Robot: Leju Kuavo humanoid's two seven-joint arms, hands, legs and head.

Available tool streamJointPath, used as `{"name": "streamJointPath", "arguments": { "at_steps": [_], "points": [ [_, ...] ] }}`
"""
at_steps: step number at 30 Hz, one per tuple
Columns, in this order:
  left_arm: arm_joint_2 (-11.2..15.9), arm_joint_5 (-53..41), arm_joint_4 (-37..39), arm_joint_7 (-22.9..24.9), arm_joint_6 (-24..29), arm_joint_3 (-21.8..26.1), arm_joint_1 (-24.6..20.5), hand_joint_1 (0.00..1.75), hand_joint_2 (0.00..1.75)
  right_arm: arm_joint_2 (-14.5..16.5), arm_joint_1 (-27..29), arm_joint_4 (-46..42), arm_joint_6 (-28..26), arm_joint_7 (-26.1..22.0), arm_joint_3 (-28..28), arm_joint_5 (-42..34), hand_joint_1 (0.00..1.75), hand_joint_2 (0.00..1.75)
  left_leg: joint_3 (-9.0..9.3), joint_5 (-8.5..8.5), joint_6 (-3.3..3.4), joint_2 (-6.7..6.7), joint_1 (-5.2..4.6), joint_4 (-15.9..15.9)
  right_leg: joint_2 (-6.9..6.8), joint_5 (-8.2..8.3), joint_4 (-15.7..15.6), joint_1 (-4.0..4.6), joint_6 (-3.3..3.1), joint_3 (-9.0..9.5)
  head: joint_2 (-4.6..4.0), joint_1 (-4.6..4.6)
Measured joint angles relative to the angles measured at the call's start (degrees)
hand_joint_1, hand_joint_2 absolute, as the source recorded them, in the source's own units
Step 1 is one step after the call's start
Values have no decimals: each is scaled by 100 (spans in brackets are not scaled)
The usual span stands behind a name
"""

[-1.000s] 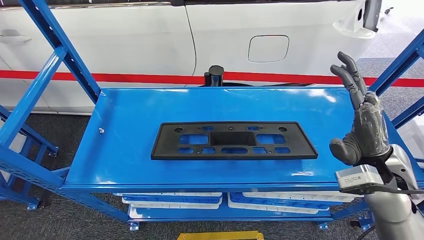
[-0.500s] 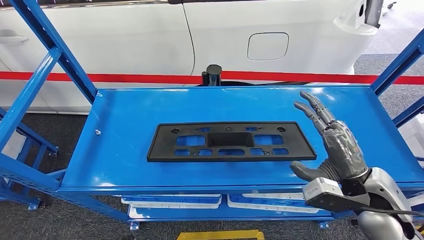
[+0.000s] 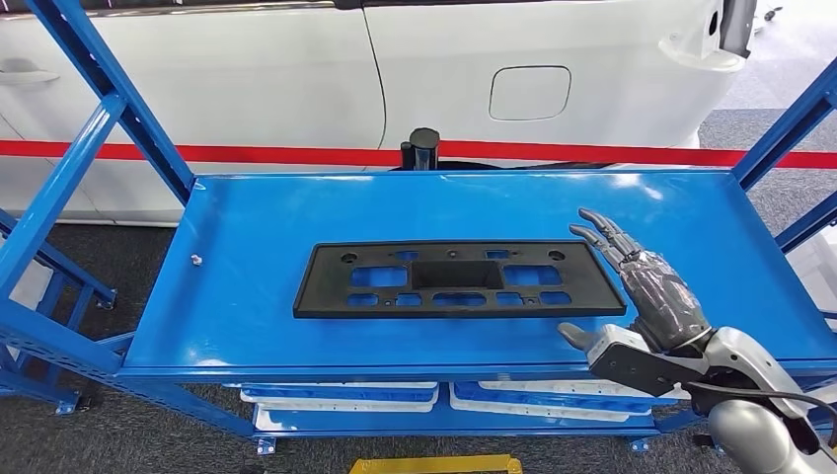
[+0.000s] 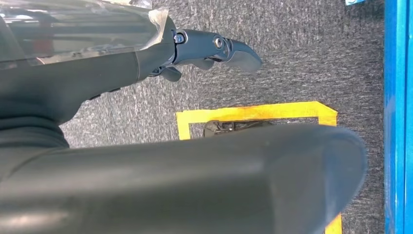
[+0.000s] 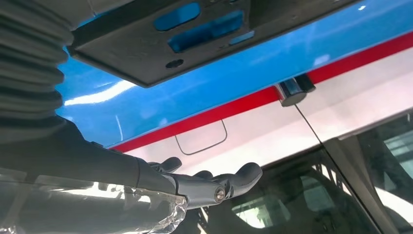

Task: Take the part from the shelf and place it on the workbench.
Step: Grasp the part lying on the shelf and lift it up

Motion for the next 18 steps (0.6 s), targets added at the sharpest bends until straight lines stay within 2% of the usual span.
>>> {"name": "streamJointPath", "arguments": {
  "at_steps": [7,13,18],
  "points": [
    [-58,70,-1,12,-10,-2,9,0,0,-206,-254,190,309,262,140,-41,0,175,14,3,5,-4,-2,1,-3,0,-1,-3,0,11,0,-1],
    [-126,59,-7,21,-16,-75,6,0,0,-372,156,130,294,489,153,25,0,175,20,2,5,-1,-2,1,0,0,-1,-3,0,16,0,-3],
    [-131,58,-9,22,-18,-96,2,0,0,-393,218,118,294,501,144,37,0,175,24,1,5,0,-2,1,1,0,-1,-3,0,16,0,-4]
  ]
}}
